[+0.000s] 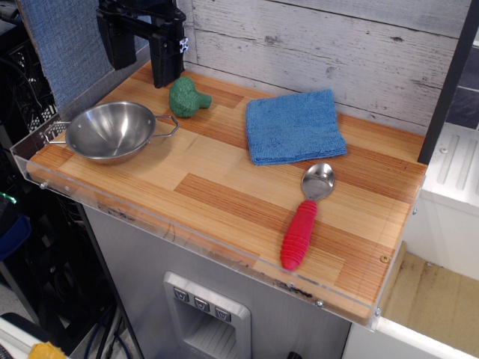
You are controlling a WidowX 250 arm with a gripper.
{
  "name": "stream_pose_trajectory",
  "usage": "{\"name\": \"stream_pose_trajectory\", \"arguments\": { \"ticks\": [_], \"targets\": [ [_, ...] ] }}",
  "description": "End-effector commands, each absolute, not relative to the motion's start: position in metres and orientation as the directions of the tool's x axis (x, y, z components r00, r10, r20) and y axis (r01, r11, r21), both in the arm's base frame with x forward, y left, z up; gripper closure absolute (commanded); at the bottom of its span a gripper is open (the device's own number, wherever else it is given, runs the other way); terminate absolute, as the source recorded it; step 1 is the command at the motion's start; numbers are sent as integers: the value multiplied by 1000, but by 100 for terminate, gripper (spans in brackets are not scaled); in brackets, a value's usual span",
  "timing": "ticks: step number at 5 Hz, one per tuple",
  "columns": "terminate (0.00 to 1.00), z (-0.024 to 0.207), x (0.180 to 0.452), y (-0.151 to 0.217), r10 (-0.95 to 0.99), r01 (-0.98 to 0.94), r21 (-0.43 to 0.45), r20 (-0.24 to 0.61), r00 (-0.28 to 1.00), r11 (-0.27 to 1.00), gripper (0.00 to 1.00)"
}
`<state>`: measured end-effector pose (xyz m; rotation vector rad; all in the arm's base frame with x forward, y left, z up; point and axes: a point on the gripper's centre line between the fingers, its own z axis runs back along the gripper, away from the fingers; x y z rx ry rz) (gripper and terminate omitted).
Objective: Place the napkin next to the left side of the spoon.
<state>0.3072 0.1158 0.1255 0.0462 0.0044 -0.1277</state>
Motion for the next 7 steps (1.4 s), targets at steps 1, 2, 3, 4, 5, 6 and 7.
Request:
{"name": "stream_pose_trajectory", "arguments": {
  "ticks": [1,2,3,4,5,6,7],
  "targets": [
    [0,125,307,116,-127,127,46,-7,992,991,0],
    [0,112,326,94,-154,153,61,8,988,986,0],
    [0,99,348,71,-159,157,58,33,987,986,0],
    [0,82,371,50,-184,180,57,70,980,982,0],
    [0,65,386,41,-182,179,42,82,980,983,0],
    [0,56,401,34,-191,187,42,117,975,981,0],
    [0,52,414,24,-199,195,44,134,971,980,0]
  ]
}}
